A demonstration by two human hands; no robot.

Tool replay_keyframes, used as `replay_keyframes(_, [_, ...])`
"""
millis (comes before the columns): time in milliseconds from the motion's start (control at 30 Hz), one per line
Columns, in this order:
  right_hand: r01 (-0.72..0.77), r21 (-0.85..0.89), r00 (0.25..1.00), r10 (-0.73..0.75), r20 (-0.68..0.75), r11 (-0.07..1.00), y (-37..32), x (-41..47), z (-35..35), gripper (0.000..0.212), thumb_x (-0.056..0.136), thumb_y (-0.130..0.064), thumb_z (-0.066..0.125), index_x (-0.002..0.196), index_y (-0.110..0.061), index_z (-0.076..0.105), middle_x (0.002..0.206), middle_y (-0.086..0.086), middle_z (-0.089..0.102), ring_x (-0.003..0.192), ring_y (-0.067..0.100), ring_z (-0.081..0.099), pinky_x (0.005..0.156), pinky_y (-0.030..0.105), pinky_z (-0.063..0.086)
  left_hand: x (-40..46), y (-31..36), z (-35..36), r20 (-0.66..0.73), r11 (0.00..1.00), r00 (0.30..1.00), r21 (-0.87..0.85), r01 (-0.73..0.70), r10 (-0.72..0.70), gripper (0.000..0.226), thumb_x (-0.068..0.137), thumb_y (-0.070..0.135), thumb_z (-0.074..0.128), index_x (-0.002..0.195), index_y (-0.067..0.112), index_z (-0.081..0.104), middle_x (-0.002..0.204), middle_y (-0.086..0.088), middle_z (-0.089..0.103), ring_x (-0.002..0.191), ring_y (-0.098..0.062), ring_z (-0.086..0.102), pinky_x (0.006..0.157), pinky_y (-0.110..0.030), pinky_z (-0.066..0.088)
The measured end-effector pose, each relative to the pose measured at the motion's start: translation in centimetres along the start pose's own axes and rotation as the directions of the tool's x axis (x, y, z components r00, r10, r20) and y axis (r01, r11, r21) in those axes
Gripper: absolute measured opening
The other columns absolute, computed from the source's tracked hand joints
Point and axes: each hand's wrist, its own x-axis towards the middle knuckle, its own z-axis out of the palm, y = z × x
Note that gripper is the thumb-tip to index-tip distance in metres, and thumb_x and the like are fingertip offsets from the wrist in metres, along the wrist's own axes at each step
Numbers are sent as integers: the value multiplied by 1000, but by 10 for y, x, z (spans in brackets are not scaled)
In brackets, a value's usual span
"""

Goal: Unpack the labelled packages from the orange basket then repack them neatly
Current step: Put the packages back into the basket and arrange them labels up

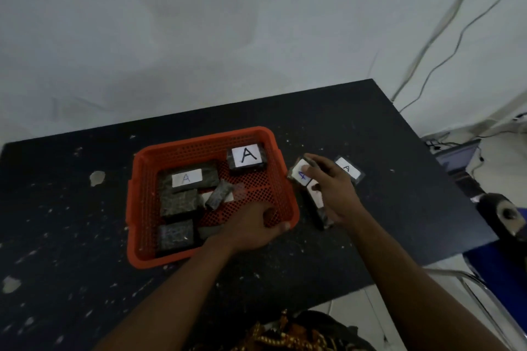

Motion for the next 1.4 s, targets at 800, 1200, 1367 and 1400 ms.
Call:
replay_keyframes(800, [-417, -185, 634, 139, -761, 890, 70, 13, -100, 34, 86, -30, 69, 109, -5, 68, 110, 16, 68, 95, 26, 65, 89, 44, 53, 22, 12, 21, 44, 994, 997, -88, 61, -58, 24, 87, 65, 55, 91, 42, 51, 89, 26, 55, 84, 9, 51, 67, -15, 36])
replay_keyframes(1200, [291, -703, 882, -467, -66, 649, 36, -4, 47, 11, 84, -35, 60, 96, -33, 58, 103, -14, 49, 91, 0, 52, 72, 8, 39, -10, -23, -23, -221, 997, 975, -74, -15, -2, 5, 96, 39, 58, 96, 35, 61, 88, 22, 61, 83, 9, 58, 68, -9, 39])
replay_keyframes(1367, [616, -644, 785, -282, 552, 454, 63, -32, 113, 19, 86, -29, 62, 104, -25, 62, 111, -8, 57, 100, 0, 52, 88, 22, 48, -46, -66, -65, -491, 999, 870, 37, -19, 35, 3, 93, 29, 63, 93, 32, 63, 91, 17, 62, 86, 6, 56, 78, -15, 44])
replay_keyframes(1400, [655, -617, 740, -208, 639, 437, 70, -38, 120, 21, 87, -28, 62, 106, -21, 62, 114, -4, 59, 101, 4, 53, 90, 27, 49, -53, -75, -72, -517, 997, 856, 71, 25, 16, 3, 91, 29, 63, 94, 30, 64, 96, 12, 63, 89, 2, 54, 83, -23, 45])
